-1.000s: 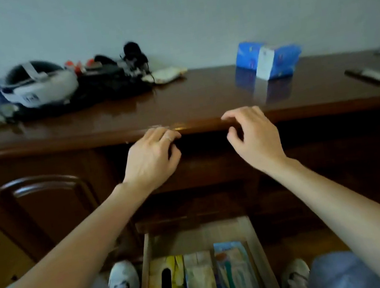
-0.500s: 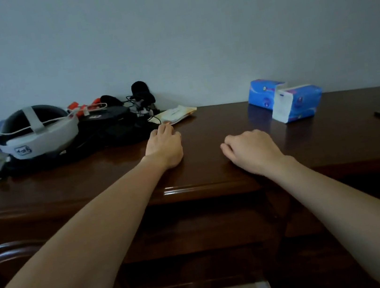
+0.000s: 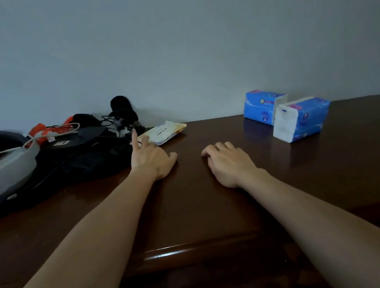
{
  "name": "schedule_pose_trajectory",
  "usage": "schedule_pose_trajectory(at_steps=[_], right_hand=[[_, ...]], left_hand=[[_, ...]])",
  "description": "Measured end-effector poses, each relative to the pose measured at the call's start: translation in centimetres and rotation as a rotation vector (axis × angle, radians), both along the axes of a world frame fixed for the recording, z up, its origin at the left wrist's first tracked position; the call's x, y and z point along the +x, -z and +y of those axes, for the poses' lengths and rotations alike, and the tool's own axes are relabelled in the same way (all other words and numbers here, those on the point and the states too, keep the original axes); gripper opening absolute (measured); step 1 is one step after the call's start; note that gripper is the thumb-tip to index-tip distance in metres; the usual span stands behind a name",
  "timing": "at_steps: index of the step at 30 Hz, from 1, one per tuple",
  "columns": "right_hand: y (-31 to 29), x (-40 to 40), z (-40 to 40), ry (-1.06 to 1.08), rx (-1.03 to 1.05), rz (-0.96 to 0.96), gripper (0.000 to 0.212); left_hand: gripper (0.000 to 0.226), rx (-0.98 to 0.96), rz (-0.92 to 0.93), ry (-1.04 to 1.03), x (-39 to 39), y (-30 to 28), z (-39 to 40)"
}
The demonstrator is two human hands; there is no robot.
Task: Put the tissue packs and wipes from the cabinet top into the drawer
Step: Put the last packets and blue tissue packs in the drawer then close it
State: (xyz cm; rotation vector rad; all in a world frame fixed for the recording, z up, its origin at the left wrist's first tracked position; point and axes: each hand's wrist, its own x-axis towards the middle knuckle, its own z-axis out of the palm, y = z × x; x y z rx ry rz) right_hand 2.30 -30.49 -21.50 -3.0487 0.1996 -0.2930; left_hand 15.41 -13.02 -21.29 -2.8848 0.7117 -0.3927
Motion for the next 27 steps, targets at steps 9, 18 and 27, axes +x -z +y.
schedule_pose_trajectory(at_steps=[9, 18, 27], right_hand=[[-0.5, -3.9, 1.9, -0.087, 0.14, -0.447, 0.093], [0.3, -16.0, 10.1, -0.442, 0.121, -0.658, 0.015], [12.4, -28.5, 10.8, -0.639, 0.089, -0.704, 0.022]], left_hand=[[0.017, -1.118, -0.071, 0.413, -11.9, -1.7, 4.9], [0.031, -1.858, 0.278, 0.243, -25.1, 0.7, 11.5], [0.046, -1.279, 1.274, 0.08, -34.7, 9.7, 16.3]])
